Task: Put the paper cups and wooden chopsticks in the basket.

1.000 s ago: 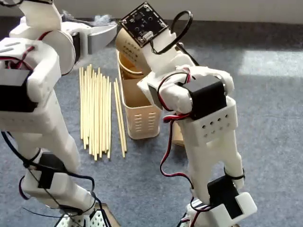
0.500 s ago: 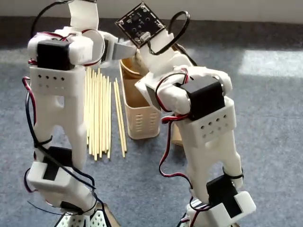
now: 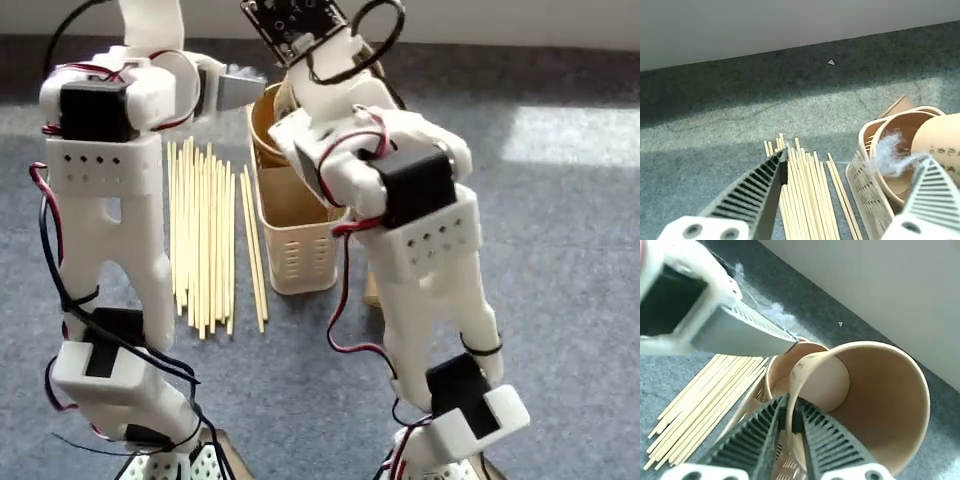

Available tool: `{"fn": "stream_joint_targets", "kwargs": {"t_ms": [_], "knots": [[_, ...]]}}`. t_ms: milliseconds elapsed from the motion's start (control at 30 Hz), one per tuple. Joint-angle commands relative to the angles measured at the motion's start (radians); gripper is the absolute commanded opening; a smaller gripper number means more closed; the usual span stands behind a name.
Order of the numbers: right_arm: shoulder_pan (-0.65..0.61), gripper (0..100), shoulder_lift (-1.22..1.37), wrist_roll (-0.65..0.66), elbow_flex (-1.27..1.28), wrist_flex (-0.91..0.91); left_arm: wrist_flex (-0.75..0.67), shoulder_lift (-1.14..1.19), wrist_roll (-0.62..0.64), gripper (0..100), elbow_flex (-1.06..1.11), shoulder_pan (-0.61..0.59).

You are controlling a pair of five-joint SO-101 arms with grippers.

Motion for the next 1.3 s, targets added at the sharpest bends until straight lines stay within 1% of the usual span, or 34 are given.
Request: {"fn": "stream_joint_targets", "kwargs": {"t_ms": [0,167,300,400,500,633,700,900,967,1167,1267], "knots": [[0.01,0.5,0.041,-0.008,-0.012,-0.093,-0.038,-0.036,-0.005,40,-0.03,-0.108],[0.001,0.5,0.128,-0.006,-0.033,-0.119,-0.081,-0.035,-0.005,40,-0.03,-0.275],[0.01,0.5,0.174,-0.005,-0.033,-0.084,-0.101,-0.035,-0.005,40,-0.03,-0.372],[0.008,0.5,0.173,-0.005,-0.035,-0.028,-0.1,-0.035,-0.005,40,-0.03,-0.4],[0.002,0.5,0.176,-0.008,-0.033,-0.002,-0.092,-0.033,-0.005,40,-0.028,-0.401],[0.001,1.7,0.182,-0.005,-0.027,-0.016,-0.092,-0.033,-0.005,40,-0.025,-0.398],[0.002,6.9,0.182,-0.006,-0.027,-0.019,-0.094,-0.035,-0.005,40,0.007,-0.398],[-0.002,37.8,0.157,-0.009,-0.073,-0.008,-0.117,-0.035,-0.005,40,0.094,-0.404],[-0.002,44.5,0.134,-0.009,-0.128,0.018,-0.127,-0.035,-0.005,40,0.094,-0.404],[0.007,45.0,0.013,-0.009,-0.357,0.157,-0.121,-0.035,-0.005,40,0.096,-0.4],[0.077,45.0,-0.067,-0.009,-0.461,0.234,-0.121,-0.035,-0.005,40,0.096,-0.4]]}}
